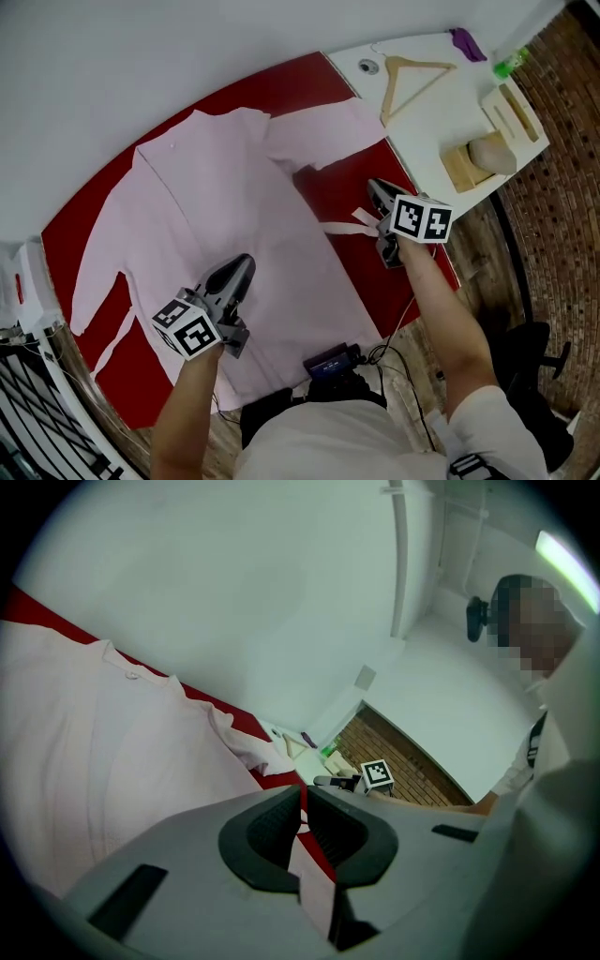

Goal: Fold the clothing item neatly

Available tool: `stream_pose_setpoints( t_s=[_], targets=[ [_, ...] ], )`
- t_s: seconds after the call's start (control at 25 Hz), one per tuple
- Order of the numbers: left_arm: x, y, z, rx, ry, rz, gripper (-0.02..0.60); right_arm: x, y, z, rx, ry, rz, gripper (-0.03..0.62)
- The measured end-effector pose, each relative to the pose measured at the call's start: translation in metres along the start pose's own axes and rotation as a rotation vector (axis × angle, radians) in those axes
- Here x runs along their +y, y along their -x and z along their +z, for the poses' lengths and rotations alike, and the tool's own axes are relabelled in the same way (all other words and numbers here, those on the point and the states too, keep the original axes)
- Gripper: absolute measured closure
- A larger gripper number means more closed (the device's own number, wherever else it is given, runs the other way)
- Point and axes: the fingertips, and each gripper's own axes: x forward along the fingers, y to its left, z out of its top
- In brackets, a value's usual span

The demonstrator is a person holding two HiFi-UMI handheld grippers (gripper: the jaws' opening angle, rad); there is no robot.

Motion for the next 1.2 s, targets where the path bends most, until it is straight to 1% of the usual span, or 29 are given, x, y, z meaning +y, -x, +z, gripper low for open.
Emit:
stream_pose_setpoints(
  t_s=[0.2, 0.36, 0.56, 0.64, 0.76, 0.84, 0.92, 1.08, 1.2],
  targets=[
    [0.014, -0.041, 0.005, 0.050, -0.033, -0.015, 0.575, -0.037, -0.019, 0.020, -0.030, -0.038, -0.064, 0.588],
    [0.025, -0.066, 0.014, 0.066, -0.046, -0.003, 0.575, -0.067, -0.035, 0.043, -0.063, -0.081, -0.118, 0.588],
    [0.030, -0.087, 0.030, 0.066, -0.054, -0.007, 0.575, -0.097, -0.057, 0.060, -0.067, -0.123, -0.177, 0.588],
    [0.030, -0.096, 0.035, 0.066, -0.063, -0.009, 0.575, -0.108, -0.063, 0.066, -0.074, -0.161, -0.195, 0.586],
    [0.029, -0.107, 0.041, 0.062, -0.073, -0.004, 0.575, -0.117, -0.073, 0.072, -0.077, -0.223, -0.196, 0.585],
    [0.028, -0.113, 0.044, 0.061, -0.083, -0.003, 0.574, -0.121, -0.079, 0.073, -0.081, -0.270, -0.187, 0.568],
    [0.025, -0.117, 0.046, 0.064, -0.093, -0.008, 0.574, -0.125, -0.086, 0.072, -0.084, -0.322, -0.174, 0.495],
    [0.023, -0.120, 0.045, 0.072, -0.095, -0.014, 0.574, -0.127, -0.095, 0.068, -0.045, -0.384, -0.189, 0.491],
    [0.021, -0.117, 0.041, 0.082, -0.091, -0.013, 0.574, -0.131, -0.096, 0.060, -0.002, -0.435, -0.252, 0.492]
  ],
)
